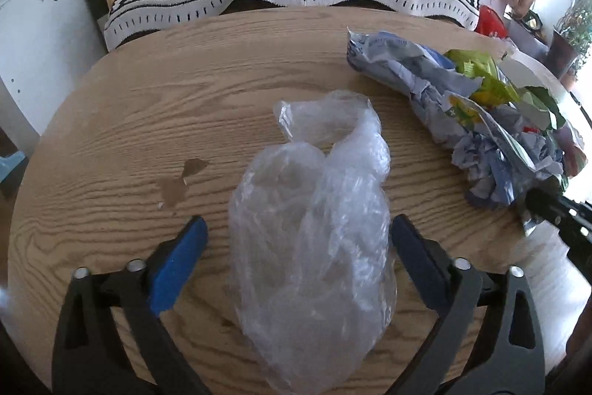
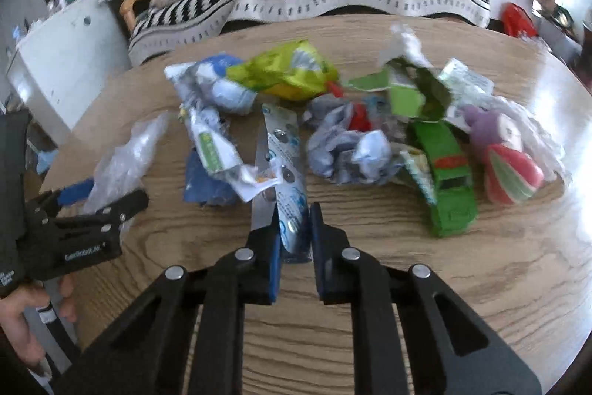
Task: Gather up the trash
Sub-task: 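Return to the table and grasp the clear plastic bag with the left gripper, then grasp the silver blister pack with the right gripper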
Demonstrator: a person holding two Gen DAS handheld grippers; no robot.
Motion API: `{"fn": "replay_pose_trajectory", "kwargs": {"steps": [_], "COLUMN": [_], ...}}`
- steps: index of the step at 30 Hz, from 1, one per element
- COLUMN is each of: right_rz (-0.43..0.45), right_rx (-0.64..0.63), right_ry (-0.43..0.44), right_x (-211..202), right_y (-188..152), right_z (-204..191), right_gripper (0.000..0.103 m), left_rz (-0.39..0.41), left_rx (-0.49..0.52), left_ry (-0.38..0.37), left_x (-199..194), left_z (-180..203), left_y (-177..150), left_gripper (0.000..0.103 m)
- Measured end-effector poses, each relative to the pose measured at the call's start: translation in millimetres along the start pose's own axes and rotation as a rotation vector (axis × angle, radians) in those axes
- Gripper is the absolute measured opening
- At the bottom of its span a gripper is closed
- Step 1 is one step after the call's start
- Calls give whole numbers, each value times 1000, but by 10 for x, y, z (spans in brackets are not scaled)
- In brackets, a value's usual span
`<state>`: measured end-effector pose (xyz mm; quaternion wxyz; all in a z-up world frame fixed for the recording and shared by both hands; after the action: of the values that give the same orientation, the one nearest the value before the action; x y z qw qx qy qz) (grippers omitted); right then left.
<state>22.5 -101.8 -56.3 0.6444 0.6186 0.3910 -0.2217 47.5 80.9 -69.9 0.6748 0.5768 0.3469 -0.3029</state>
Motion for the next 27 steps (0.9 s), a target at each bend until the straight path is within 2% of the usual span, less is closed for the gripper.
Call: {"fn": "replay_pose_trajectory", "kwargs": {"steps": [1, 2, 4, 6, 9, 13, 16, 27], "right_rz": [23, 59, 114, 186, 249, 298, 308, 297], "right_rx": [14, 23, 20, 0, -8, 16, 11, 3], "right_ry": [-7, -21, -55, -98, -133, -143, -140, -148], "right_x": [-55, -138, -273, -451, -603, -714, -746, -745], "right_y": [15, 42, 86, 142, 179, 207, 201, 188], "right_z": [38, 70, 97, 92, 117, 178, 191, 149], "right_gripper": [9, 8, 6, 6, 6, 6, 6, 6], "left_rz": [15, 11, -12, 3, 63, 67, 41, 25], "left_rx": [3, -5, -85, -114, -94, -95, -98, -107], "left_ry": [5, 4, -93, -134, -123, -137, -134, -118], "left_x": [-40, -49, -85, -148, -267, -312, -270, -256], "left_z": [-7, -21, -35, -24, -4, 33, 30, -12], "left_y": [29, 25, 28, 55, 110, 103, 59, -6], "left_gripper": [31, 21, 12, 11, 9, 8, 8, 8]}}
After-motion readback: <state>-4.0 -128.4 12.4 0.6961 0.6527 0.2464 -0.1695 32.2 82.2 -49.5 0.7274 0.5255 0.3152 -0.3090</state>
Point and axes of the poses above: each gripper's, at about its wrist camera, not at the fingertips, and x roughly the way its jaws point, z to its right, y to its top, the point moved 8 cm from there along x, roughly the way its jaws point, and after that the axes turned 11 degrees about -x, right-handed, at the moved point
